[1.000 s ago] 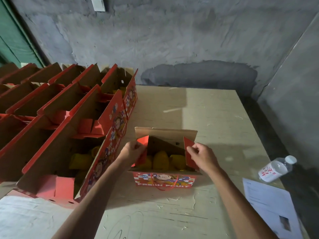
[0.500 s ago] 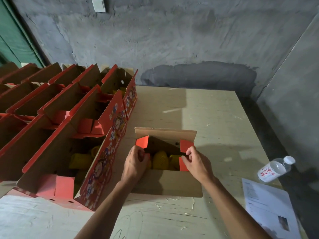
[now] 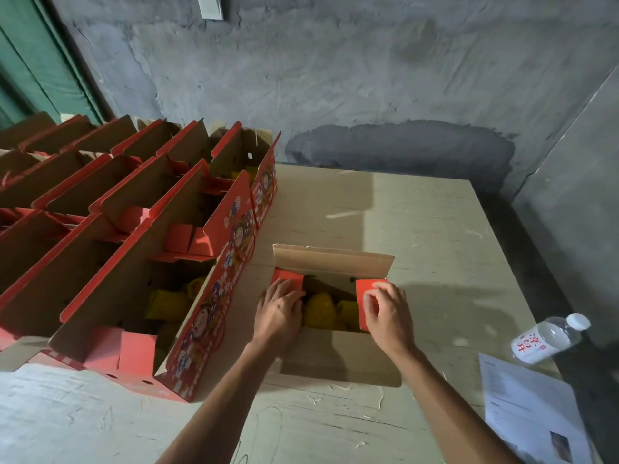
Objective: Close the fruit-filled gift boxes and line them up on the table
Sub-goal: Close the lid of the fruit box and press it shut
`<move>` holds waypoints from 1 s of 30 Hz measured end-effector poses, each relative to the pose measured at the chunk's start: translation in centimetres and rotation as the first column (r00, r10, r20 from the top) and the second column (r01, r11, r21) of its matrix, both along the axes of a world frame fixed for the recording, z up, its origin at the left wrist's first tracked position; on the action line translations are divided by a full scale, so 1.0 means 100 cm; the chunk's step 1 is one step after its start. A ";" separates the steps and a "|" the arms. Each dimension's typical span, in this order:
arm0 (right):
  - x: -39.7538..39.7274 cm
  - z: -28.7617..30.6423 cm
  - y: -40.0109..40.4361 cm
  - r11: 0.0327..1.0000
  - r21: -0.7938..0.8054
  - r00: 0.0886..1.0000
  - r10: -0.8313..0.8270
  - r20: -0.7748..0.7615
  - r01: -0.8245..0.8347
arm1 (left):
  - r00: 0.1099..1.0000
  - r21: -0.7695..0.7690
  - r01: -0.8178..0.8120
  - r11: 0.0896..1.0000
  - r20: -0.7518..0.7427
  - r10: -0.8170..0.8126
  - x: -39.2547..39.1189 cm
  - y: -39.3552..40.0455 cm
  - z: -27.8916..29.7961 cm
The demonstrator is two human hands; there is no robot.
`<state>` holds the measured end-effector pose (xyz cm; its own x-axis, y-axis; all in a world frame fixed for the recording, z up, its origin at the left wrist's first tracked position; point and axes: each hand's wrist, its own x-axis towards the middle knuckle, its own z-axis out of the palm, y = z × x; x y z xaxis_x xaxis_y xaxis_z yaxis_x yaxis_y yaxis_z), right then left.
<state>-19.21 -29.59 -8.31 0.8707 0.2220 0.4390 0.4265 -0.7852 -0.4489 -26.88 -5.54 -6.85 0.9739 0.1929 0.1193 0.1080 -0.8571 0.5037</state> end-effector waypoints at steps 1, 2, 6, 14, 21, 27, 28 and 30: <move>0.002 0.002 0.000 0.998 0.066 0.999 -0.017 -0.041 0.019 | 0.998 -0.040 -0.036 0.999 0.044 0.038 0.001 0.000 0.004; 0.005 0.005 0.001 0.986 0.151 0.992 -0.051 -0.117 0.068 | 0.994 -0.061 -0.074 0.995 0.070 0.078 0.002 0.001 0.007; 0.024 0.017 0.006 0.907 0.287 0.912 -0.198 -0.358 0.309 | 0.995 0.080 -0.102 0.992 0.026 0.101 0.004 0.003 0.008; 0.033 0.020 0.015 0.912 0.272 0.870 -0.154 -0.468 0.307 | 0.948 -0.216 -0.207 0.954 0.198 0.251 0.011 0.002 0.012; 0.009 0.015 -0.003 0.860 0.470 0.918 0.003 -0.396 0.200 | 0.906 -0.312 -0.208 0.927 0.295 0.303 0.003 -0.008 0.000; 0.004 -0.001 -0.014 0.890 0.452 0.973 0.054 -0.225 0.055 | 0.854 -0.538 -0.277 0.796 0.241 0.461 0.002 0.002 0.003; 0.003 -0.003 -0.017 0.920 0.390 0.983 0.040 -0.177 0.033 | 0.874 -0.500 -0.259 0.827 0.243 0.421 0.000 0.002 0.001; 0.003 -0.006 -0.021 0.969 0.244 0.994 -0.003 -0.106 0.029 | 0.921 -0.425 -0.218 0.879 0.209 0.329 -0.006 0.003 -0.007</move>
